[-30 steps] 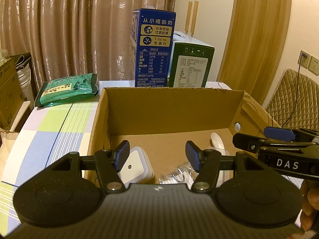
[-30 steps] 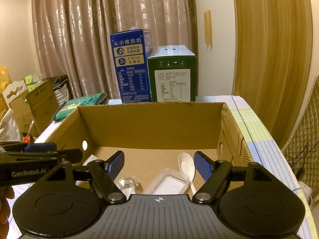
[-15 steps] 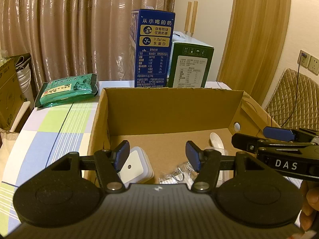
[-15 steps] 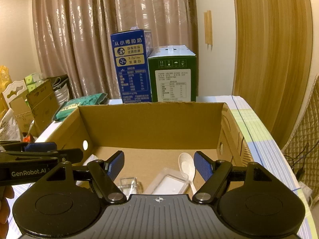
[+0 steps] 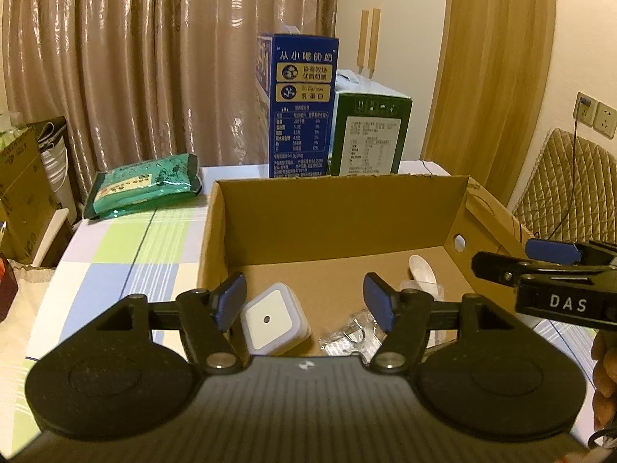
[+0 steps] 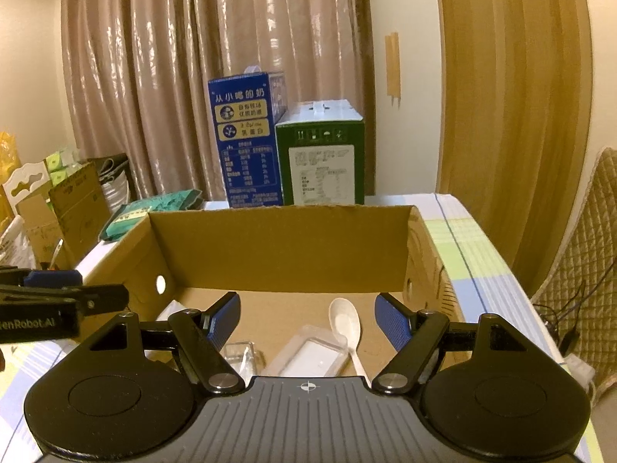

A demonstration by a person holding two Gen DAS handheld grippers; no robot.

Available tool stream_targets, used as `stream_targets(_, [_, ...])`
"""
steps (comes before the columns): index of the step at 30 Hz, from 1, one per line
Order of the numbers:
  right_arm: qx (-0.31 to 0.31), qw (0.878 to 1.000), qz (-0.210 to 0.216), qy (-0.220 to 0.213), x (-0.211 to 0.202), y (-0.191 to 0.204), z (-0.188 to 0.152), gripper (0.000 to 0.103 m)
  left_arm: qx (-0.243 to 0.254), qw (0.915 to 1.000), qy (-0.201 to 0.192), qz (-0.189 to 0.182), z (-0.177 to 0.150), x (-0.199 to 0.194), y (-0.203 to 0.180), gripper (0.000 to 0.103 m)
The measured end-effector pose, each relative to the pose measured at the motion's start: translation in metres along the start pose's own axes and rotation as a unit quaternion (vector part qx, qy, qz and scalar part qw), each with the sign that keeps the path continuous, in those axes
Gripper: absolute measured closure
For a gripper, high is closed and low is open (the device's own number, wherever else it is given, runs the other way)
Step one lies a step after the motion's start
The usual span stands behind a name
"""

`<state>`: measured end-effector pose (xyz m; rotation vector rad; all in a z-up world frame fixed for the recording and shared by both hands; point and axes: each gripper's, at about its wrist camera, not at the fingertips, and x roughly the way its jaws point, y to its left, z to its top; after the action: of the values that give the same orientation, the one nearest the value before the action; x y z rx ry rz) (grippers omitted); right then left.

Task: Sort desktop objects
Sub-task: 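Move both tools back toward the remaining items on the table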

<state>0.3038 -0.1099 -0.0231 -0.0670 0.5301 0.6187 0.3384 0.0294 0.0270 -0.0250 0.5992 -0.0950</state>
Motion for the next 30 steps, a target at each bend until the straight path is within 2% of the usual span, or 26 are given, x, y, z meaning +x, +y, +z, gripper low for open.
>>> stream_targets(3, [0.003, 1.0, 0.001, -0.008, -0.014, -0.003, -0.002, 0.029, 0.004, 1.0, -0.006, 0.001, 0.001, -0.009, -0.001, 0.036])
stream_targets(5, [0.006, 1.0, -0.001, -0.009, -0.022, -0.006, -0.004, 0.025, 0.009, 0.9999, -0.01, -0.001, 0.0, -0.015, -0.003, 0.034])
stream_targets(7, [0.01, 1.0, -0.004, -0.012, -0.03, -0.009, -0.007, 0.016, 0.015, 0.9998, -0.011, -0.003, -0.003, -0.02, -0.005, 0.031])
stream_targets(16, [0.022, 1.0, -0.007, -0.013, -0.063, -0.023, -0.02, 0.002, 0.024, 0.9995, -0.013, -0.016, -0.024, -0.052, -0.011, 0.02])
stream_targets(24, [0.025, 1.0, 0.001, 0.005, -0.093, -0.029, -0.041, 0.002, 0.033, 0.999, -0.004, -0.029, -0.048, -0.081, -0.02, 0.012])
stream_targets(30, [-0.011, 1.0, 0.013, 0.024, -0.109, -0.029, -0.069, 0.002, 0.044, 0.9983, 0.004, -0.038, -0.07, -0.097, -0.025, 0.003])
